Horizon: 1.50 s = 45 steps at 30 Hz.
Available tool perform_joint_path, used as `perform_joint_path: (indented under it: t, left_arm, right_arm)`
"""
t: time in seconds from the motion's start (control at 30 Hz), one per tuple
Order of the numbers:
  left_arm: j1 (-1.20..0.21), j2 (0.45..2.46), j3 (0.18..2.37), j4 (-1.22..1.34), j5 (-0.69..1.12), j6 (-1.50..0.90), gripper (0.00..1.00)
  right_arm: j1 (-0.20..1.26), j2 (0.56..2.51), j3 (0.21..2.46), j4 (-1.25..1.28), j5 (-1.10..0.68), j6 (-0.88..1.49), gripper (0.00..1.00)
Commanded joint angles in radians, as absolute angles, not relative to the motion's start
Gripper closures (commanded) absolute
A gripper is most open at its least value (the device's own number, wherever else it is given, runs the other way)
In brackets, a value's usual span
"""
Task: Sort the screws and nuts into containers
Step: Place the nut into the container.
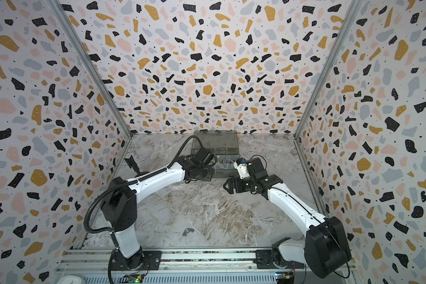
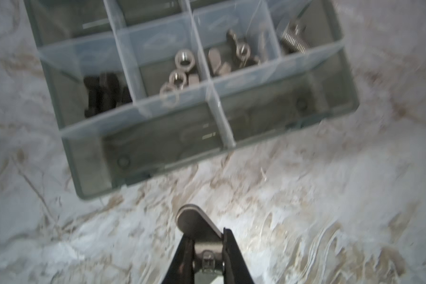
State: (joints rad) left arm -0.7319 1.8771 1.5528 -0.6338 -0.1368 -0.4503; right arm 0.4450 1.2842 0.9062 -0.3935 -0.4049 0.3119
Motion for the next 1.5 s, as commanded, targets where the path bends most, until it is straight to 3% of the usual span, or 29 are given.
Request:
perform_joint_path:
  t: [0.0,0.5,1.47]
  left_arm:
    - [-0.7,1.957,1.673,-0.688,-0.093,-0.397,0.82]
    - [-0.652,2.258,2.044,-0.7,0.03,-0.388,0.82]
    - [-0.606,2.423,2.19,-0.6,0.155,-0.451,0.78]
  right_arm:
    - [0.43,1.287,0.948,-0.417,-0.414,0.313,0.01]
    - [0.371,1.332,0.958,-0.42,-0.429,0.319,0.01]
    - [0.318,1.344,0.942,-0.43,-0.416,0.315,0.01]
